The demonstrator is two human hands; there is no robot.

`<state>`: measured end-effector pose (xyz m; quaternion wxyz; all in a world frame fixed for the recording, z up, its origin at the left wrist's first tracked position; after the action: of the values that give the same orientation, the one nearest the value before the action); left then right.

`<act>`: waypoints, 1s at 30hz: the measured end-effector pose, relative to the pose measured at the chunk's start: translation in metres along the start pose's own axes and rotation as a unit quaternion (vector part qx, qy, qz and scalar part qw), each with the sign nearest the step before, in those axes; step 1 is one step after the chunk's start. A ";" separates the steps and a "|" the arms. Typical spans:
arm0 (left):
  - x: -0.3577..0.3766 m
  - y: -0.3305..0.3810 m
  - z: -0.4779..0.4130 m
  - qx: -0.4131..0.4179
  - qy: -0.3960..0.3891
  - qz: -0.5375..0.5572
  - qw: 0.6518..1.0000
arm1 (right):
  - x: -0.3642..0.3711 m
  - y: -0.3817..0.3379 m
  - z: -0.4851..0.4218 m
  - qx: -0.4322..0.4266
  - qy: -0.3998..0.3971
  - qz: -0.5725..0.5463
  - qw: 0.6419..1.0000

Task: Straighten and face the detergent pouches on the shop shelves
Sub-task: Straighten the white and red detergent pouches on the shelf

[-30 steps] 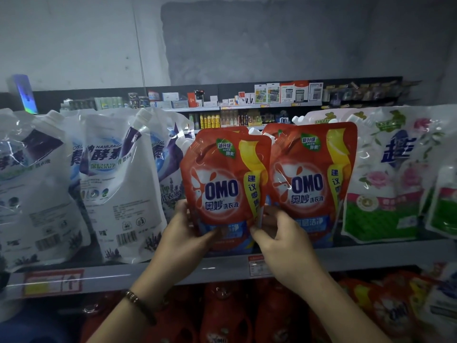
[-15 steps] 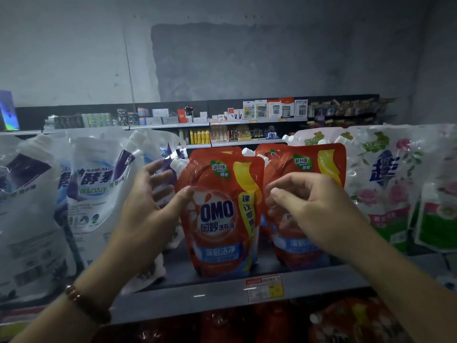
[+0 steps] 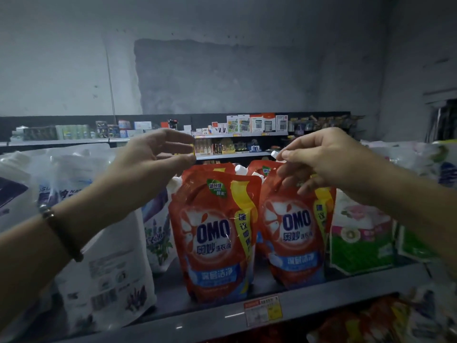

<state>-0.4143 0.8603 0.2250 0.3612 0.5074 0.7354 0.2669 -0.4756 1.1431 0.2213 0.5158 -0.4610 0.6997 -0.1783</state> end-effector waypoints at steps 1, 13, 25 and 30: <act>0.003 0.000 -0.006 -0.002 -0.022 -0.016 1.000 | -0.002 -0.001 -0.004 0.002 -0.003 -0.009 1.000; 0.061 0.005 -0.082 -0.030 -0.143 -0.189 0.971 | -0.044 0.000 -0.075 -0.097 0.001 0.184 0.978; 0.131 -0.033 -0.160 -0.112 -0.266 -0.327 0.900 | -0.028 0.034 -0.146 -0.140 -0.173 0.297 0.929; 0.143 -0.050 -0.168 -0.147 -0.302 -0.365 0.869 | -0.006 0.042 -0.152 -0.138 -0.254 0.364 0.886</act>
<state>-0.6089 0.9729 0.2499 0.7075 0.1998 0.6756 0.0553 -0.6291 1.1347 0.2554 0.6357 -0.2702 0.6810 0.2431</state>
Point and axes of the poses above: each hand's wrist, its own z-axis away from the middle knuckle, its own x-axis out of the palm, y = z × x, the point moved 7 cm from there along -z, towards the middle knuckle, and after that the axes turned 11 degrees about z, right-handed, at the moved point
